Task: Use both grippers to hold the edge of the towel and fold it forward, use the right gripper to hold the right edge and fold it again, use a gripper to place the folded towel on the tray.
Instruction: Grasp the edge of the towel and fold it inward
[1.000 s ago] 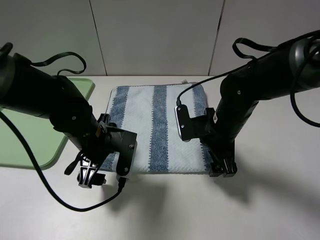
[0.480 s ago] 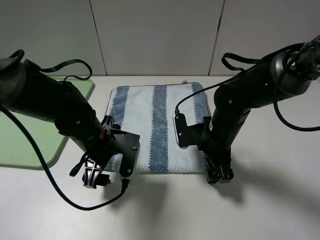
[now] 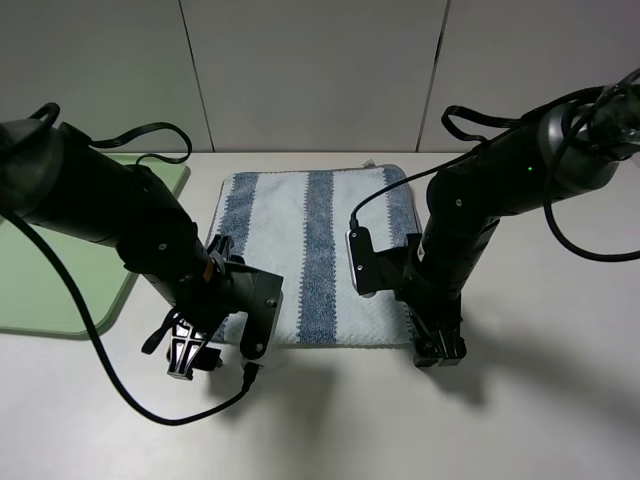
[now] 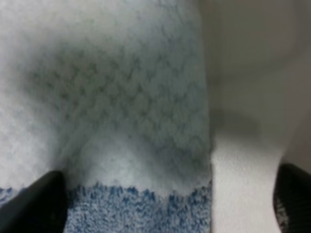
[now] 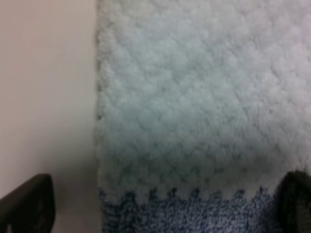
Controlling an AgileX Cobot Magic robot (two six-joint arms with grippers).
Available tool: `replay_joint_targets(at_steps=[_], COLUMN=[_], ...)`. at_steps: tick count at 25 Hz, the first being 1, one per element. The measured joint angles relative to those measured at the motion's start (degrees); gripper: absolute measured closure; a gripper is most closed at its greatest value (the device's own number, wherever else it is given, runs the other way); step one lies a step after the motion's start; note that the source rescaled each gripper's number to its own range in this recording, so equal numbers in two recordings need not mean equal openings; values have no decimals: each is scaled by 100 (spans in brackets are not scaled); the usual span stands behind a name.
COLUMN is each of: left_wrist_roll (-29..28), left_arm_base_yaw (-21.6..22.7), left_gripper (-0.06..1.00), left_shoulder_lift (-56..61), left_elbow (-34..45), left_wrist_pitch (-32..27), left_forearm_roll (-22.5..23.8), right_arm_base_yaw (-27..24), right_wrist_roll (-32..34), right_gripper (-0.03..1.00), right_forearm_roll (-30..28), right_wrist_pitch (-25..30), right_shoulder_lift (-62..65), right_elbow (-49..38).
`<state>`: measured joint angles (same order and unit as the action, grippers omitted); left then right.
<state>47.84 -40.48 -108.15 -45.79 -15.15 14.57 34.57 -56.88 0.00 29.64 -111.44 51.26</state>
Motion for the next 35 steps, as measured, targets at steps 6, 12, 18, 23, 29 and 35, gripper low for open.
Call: replay_joint_targets(at_steps=[6, 12, 18, 23, 29, 35], left_wrist_roll=[0, 0, 0, 0, 0, 0], left_arm_base_yaw=[0, 0, 0, 0, 0, 0], left_gripper=[31, 53, 69, 84, 94, 94], left_shoulder_lift=[-17, -58, -74, -88, -100, -100], left_elbow=[0, 5, 5, 5, 5, 5], left_wrist_pitch=[20, 82, 154, 198, 221, 227], left_forearm_roll=[-4, 1, 24, 24, 43, 43], right_arm_base_yaw=[0, 0, 0, 0, 0, 0], right_wrist_roll=[0, 0, 0, 0, 0, 0], right_gripper=[8, 28, 55, 80, 96, 96], right_forearm_roll=[38, 62, 62, 0, 0, -38], right_wrist_pitch=[37, -4, -53, -156, -210, -200], right_shoulder_lift=[-6, -6, -10, -10, -10, -10], right_elbow=[2, 2, 2, 2, 2, 2])
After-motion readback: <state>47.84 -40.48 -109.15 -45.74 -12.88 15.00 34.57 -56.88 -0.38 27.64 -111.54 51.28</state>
